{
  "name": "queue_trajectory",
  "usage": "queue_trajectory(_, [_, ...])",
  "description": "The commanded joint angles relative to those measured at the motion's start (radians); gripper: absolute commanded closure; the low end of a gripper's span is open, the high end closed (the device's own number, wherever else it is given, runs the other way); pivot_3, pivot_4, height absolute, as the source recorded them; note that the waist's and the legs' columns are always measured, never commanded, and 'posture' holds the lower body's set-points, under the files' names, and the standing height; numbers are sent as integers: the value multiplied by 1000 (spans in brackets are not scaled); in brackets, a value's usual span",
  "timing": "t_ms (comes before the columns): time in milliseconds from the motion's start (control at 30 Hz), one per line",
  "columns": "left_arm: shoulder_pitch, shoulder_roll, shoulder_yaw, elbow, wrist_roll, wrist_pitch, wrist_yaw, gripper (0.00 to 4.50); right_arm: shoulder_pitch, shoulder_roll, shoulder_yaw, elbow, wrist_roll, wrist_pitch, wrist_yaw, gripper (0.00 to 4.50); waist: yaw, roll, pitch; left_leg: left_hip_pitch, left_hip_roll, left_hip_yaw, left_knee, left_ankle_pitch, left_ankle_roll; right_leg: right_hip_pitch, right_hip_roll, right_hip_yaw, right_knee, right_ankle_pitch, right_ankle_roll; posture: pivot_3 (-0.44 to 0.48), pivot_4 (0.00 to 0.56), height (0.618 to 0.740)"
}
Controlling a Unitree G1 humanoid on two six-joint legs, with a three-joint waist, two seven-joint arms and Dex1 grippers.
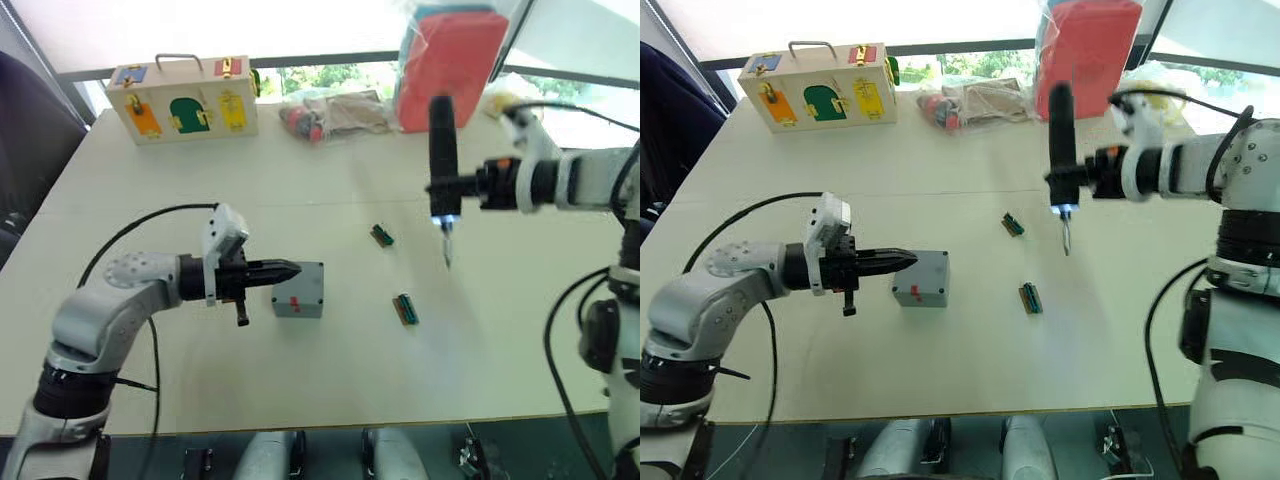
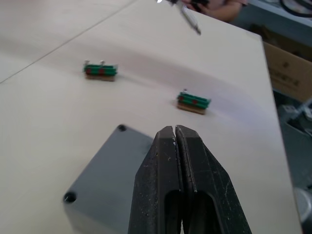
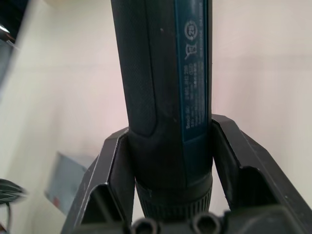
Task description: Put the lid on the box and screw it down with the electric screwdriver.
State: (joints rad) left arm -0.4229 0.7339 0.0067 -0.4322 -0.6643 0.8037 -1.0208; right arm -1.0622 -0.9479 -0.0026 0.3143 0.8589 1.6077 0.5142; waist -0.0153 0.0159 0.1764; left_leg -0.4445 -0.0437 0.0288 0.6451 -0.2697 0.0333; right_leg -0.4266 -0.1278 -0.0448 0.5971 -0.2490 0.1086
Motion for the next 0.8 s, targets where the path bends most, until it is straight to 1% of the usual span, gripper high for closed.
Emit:
queue_trajectory(33, [2,51,-33,-52,10,-23,-44,4500,-22,-104,90,45,66,7,72,2639,0,1,4,-1,0,0,0,0,0,0,0,-2,0,1,2,0,150,740])
queue_trajectory(167, [-6,82,-86,-69,42,-53,-68,4500,8,-146,195,102,60,7,83,2639,4,-5,9,-1,3,1,4,0,0,1,6,-5,0,2,6,0,150,740])
queue_trajectory(333, [1,97,-97,-93,43,-50,-70,4500,58,-174,261,95,62,7,96,2639,6,-7,11,-1,4,1,12,2,1,3,7,-5,3,7,12,0,150,740])
queue_trajectory(467, [10,105,-94,-97,36,-44,-64,4500,72,-172,286,117,47,7,99,2639,5,-7,12,-1,4,1,21,-1,7,3,6,-3,12,7,13,0,150,740])
queue_trajectory(733, [39,111,-70,-87,35,-26,-29,4500,119,-132,286,125,-47,7,104,2639,6,-7,12,1,4,-1,22,2,7,2,7,-3,18,8,11,0,150,740])
queue_trajectory(800, [51,122,-65,-90,43,-23,-20,4500,131,-124,299,111,-103,-22,105,1670,4,-7,12,1,4,0,22,2,7,2,7,-2,18,8,11,0,150,740])
